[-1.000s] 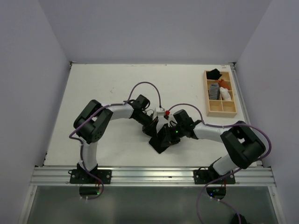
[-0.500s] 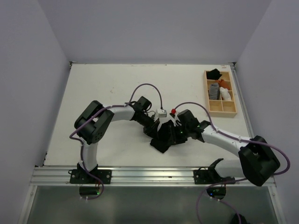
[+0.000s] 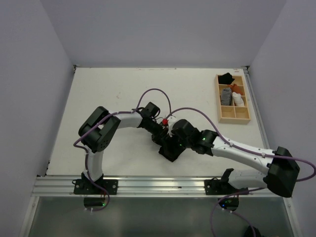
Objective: Roll the underwear
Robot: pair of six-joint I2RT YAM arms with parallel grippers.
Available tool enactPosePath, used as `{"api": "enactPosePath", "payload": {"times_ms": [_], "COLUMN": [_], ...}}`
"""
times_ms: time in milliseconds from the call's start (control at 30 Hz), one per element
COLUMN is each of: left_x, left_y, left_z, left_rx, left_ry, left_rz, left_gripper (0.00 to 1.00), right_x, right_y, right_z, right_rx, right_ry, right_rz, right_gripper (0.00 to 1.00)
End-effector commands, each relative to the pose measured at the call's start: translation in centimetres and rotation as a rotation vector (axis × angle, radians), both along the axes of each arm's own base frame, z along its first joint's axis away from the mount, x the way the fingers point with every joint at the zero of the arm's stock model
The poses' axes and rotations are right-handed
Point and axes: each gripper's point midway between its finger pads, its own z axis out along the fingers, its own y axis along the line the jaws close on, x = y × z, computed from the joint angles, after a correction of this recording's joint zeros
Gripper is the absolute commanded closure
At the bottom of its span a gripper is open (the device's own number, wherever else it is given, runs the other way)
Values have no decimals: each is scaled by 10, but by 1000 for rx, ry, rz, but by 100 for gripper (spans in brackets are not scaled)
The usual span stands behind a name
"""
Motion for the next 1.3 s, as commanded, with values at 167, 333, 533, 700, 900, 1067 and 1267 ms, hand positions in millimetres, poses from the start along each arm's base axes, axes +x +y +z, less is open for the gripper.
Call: {"api": "enactPosePath", "payload": {"times_ms": [167, 333, 533, 700, 900, 1067, 1267], "left_x": [3, 3, 5, 6, 5, 4, 4], "left_y": [8, 8, 8, 8, 8, 10, 11], "left_z": [-20, -19, -20, -20, -20, -22, -21], "left_rx": [73, 73, 82, 85, 86, 96, 100], "left_ry": [-50, -53, -56, -55, -55, -50, -55], "left_rz": [12, 13, 12, 10, -1, -3, 1], "left_gripper": [81, 82, 82, 82, 82, 82, 83], "right_x": [24, 19, 8, 0, 2, 6, 10], "right_y": [6, 10, 19, 23, 16, 13, 8], "right_z": [-27, -44, -42, -46, -60, -71, -81], "right_rx": [-262, -318, -286, -271, -330, -372, -416], "right_ry": [-92, -48, -42, -25, -25, -30, -26], "right_rz": [157, 241, 293, 324, 309, 299, 288], "right_gripper": [36, 38, 40, 39, 40, 41, 42]}}
